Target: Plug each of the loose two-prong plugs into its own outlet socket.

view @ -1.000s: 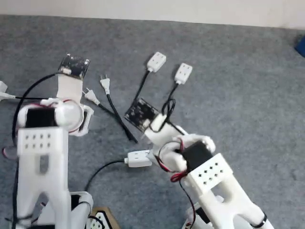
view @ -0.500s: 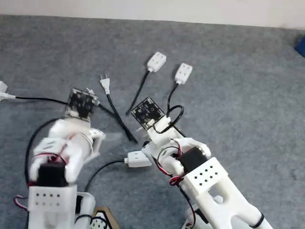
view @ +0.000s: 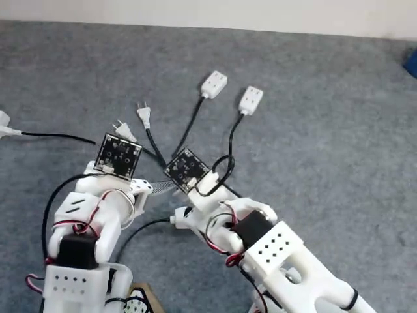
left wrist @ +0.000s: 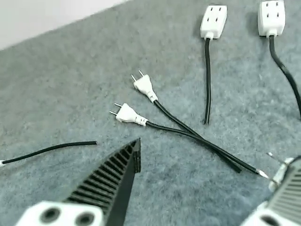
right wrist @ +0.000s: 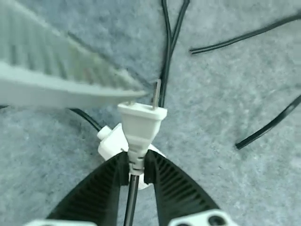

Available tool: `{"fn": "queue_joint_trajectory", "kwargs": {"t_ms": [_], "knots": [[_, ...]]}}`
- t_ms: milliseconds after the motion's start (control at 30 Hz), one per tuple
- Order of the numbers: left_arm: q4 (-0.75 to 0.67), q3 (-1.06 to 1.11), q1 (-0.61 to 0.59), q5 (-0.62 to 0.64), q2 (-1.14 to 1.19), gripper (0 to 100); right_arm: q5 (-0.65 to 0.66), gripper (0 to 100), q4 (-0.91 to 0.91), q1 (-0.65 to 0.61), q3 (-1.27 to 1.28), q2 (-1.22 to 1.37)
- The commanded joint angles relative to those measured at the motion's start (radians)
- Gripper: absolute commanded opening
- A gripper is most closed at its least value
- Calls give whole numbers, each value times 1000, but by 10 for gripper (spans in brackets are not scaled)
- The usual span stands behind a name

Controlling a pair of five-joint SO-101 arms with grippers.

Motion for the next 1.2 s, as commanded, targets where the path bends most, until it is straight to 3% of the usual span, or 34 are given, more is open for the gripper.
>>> {"fn": "queue_joint_trajectory", "kwargs": {"t_ms": [0, 433, 933, 1167], "knots": [[-94, 71, 5, -2, -10, 435, -5, 5, 12, -16, -36, -28], [-126, 104, -68, -41, -16, 432, 72, 5, 213, -56, -409, 27], [-127, 185, 5, -41, -19, 432, 31, 5, 217, -93, -429, 101], [-127, 179, -38, -40, -19, 432, 57, 5, 275, 47, -403, 104]]}}
